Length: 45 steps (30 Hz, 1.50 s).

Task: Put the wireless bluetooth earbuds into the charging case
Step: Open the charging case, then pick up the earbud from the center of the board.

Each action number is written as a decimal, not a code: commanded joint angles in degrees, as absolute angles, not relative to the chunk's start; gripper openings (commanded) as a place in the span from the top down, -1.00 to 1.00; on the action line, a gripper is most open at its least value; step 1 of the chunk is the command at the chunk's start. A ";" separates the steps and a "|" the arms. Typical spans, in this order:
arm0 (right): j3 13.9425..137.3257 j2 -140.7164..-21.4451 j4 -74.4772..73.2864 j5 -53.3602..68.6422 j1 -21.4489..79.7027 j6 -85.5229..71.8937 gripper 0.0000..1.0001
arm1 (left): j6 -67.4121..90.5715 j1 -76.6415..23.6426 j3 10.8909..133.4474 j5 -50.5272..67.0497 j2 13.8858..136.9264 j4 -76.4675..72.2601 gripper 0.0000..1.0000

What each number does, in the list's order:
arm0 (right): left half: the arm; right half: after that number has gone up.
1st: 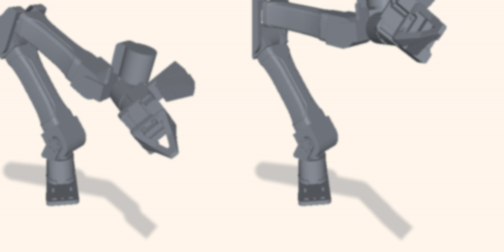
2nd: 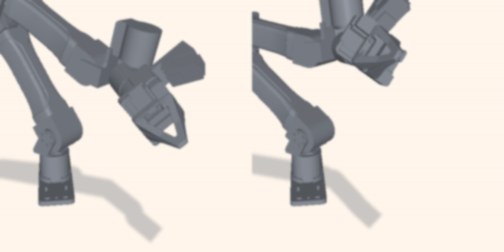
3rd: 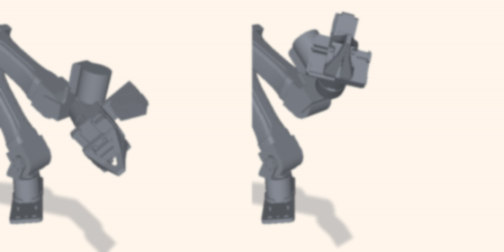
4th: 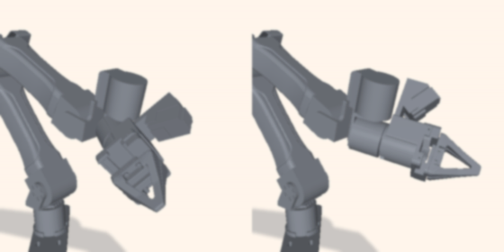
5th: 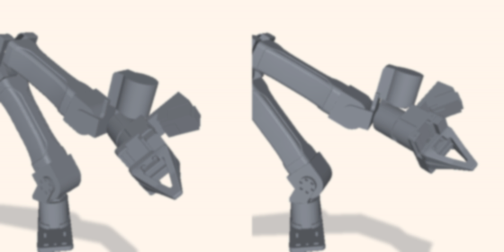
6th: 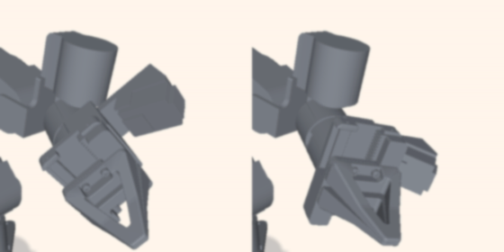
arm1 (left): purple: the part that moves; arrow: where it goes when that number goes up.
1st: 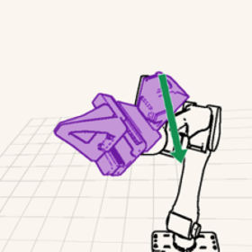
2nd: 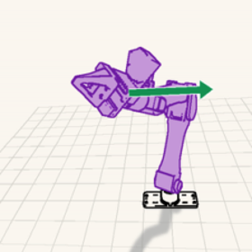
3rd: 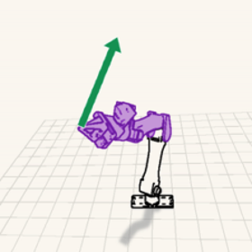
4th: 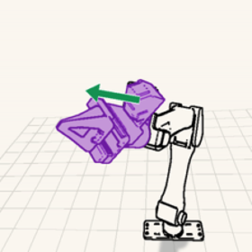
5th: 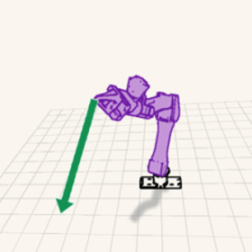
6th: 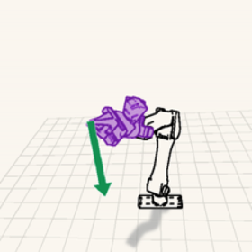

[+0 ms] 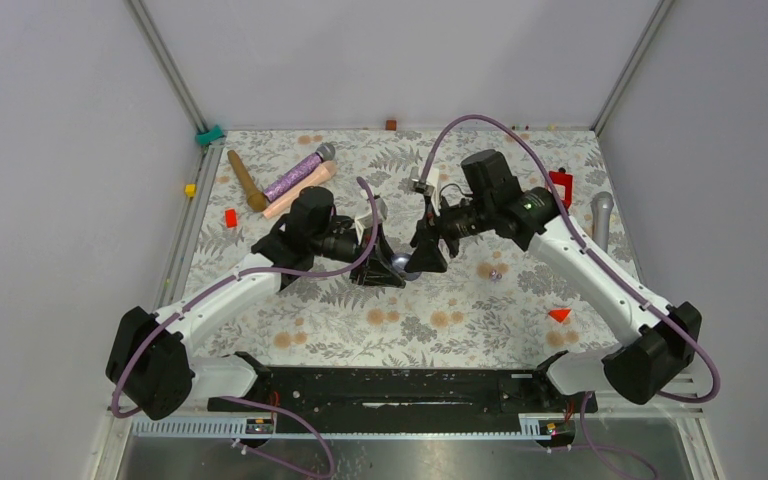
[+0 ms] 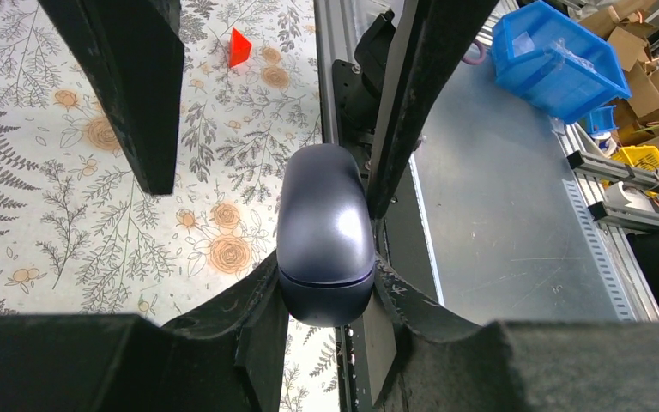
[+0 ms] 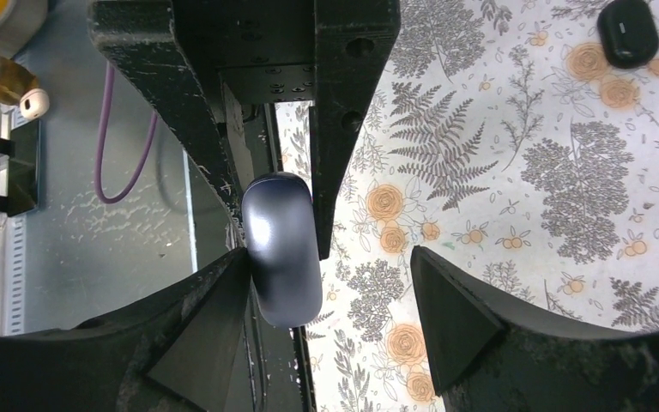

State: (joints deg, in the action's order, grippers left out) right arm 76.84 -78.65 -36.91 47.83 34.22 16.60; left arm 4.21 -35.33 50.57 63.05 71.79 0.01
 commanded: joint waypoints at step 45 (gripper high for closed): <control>53.62 -60.69 -32.51 7.71 25.06 33.45 -0.65 | -14.74 -32.20 60.35 54.79 65.82 18.88 1.00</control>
